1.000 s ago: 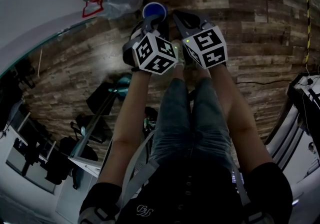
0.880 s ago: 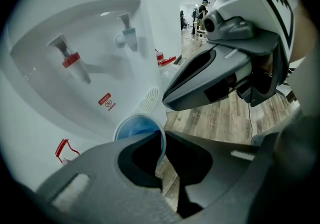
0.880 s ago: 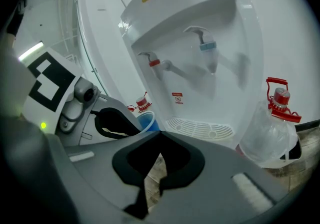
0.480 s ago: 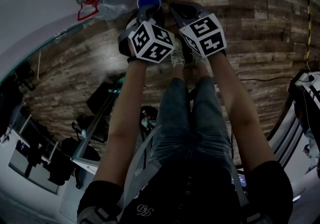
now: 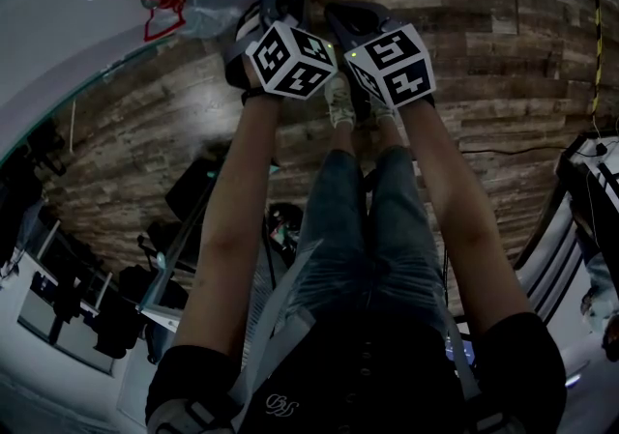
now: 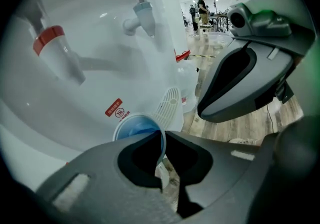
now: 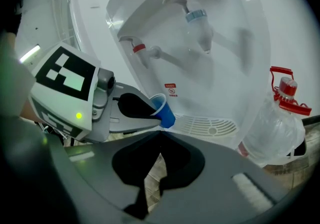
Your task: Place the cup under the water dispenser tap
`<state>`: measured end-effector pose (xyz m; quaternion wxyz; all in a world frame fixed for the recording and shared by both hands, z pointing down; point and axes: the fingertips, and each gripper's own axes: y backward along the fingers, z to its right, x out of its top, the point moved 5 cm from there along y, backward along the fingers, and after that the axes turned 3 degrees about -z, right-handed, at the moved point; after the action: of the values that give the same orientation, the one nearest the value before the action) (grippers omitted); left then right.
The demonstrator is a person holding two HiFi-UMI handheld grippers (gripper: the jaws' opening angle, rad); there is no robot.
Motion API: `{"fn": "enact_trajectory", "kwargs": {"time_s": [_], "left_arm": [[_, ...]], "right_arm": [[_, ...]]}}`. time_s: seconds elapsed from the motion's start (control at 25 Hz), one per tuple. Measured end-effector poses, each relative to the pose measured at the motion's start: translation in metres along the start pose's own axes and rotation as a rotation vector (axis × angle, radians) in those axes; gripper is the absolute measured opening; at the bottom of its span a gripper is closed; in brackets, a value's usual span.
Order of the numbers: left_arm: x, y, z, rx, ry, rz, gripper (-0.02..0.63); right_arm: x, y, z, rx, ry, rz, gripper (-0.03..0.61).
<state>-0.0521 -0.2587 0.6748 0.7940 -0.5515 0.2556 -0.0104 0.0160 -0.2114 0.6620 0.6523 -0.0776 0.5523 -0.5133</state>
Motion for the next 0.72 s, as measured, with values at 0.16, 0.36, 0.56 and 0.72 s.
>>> {"fn": "enact_trajectory", "kwargs": {"time_s": [0.16,0.36,0.56,0.72], "left_arm": [[0.004,-0.003,-0.006,0.017,-0.016,0.004,0.023],[0.008,-0.01,-0.011,0.018,-0.042,-0.002,0.023],[0.01,-0.016,-0.014,0.02,-0.042,0.001,0.023],[0.011,-0.017,-0.014,0.011,-0.051,-0.004,0.023]], "right_arm": [[0.0,-0.001,0.001,-0.002,-0.009,0.002,0.0],[0.001,0.0,0.006,-0.013,-0.022,0.008,0.0],[0.001,0.002,0.01,-0.025,-0.034,0.012,0.0],[0.002,0.006,0.011,-0.031,-0.039,0.016,0.0]]}}
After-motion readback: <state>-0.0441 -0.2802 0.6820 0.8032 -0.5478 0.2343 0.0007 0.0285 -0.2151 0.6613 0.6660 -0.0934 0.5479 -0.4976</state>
